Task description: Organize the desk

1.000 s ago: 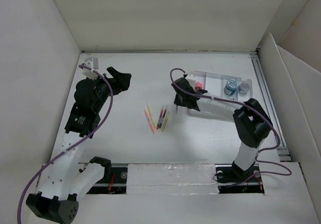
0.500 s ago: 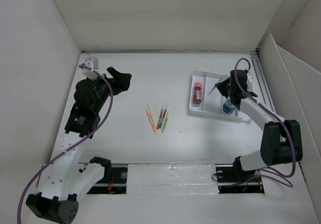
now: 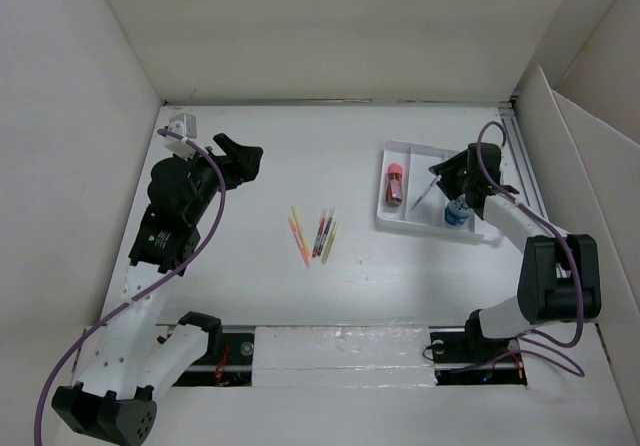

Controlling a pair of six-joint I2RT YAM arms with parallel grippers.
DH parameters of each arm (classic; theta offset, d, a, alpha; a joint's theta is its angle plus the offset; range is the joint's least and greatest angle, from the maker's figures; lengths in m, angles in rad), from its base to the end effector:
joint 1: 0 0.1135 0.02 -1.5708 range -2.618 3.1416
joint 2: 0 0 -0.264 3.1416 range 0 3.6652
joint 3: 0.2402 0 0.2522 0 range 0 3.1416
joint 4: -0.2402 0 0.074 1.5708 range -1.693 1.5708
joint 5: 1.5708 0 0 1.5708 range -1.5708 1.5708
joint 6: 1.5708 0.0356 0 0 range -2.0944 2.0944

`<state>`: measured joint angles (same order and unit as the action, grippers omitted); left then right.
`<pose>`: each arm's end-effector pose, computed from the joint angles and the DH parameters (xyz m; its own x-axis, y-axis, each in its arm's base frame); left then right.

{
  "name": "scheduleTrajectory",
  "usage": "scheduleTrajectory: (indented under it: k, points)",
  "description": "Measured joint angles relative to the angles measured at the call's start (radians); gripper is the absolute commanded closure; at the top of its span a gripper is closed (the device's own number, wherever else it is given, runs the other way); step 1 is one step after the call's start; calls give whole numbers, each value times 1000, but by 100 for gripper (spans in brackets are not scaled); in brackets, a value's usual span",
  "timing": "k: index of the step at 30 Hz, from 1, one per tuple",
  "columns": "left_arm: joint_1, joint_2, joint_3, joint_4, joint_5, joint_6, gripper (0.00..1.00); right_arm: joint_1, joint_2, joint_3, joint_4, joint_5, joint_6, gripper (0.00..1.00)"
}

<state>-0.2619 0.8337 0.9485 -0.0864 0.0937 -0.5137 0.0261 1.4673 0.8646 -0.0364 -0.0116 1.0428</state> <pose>0.1811 -0.0520 0.3997 -0.1472 -0.4671 -0.8719 0.3167 0.8128 -0.4889 0.3164 0.0087 0.2213 -0.3310 0.8554 -0.3984 0.4972 0.5169 0.6968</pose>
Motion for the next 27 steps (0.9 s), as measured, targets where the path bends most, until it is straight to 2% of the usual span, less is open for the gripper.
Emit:
scheduleTrajectory:
  k: [3,4,6,7,10,15,16,18,19,20,22,25,27]
  points:
    - [0,0,0,0,0,0,26,10,0,0,0,6,0,46]
    - [0,0,0,0,1,0,26,20,0,0,0,14,0,50]
    - [0,0,0,0,1,0,26,51,-1,0,3,24,-8,65]
    - [0,0,0,0,0,0,26,78,-1,0,7,31,-19,81]
    - [0,0,0,0,0,0,26,199,-1,0,37,37,-50,100]
    - [0,0,0,0,-1,0,26,473,77,95,15,92,-98,100]
    - [0,0,0,0,-2,0,26,526,102,114,13,113,-106,96]
    - [0,-1,0,0,-3,0,26,629,139,135,-10,171,-110,75]
    - [0,-1,0,0,-4,0,26,674,152,139,-26,194,-108,61]
    - [0,-1,0,0,-4,0,26,711,164,140,-44,212,-106,56]
    - [0,-1,0,0,-3,0,26,756,179,140,-80,244,-104,56]
    - [0,-1,0,0,-3,0,26,776,191,142,-115,288,-98,64]
    - [0,-1,0,0,-4,0,26,783,197,147,-129,310,-93,65]
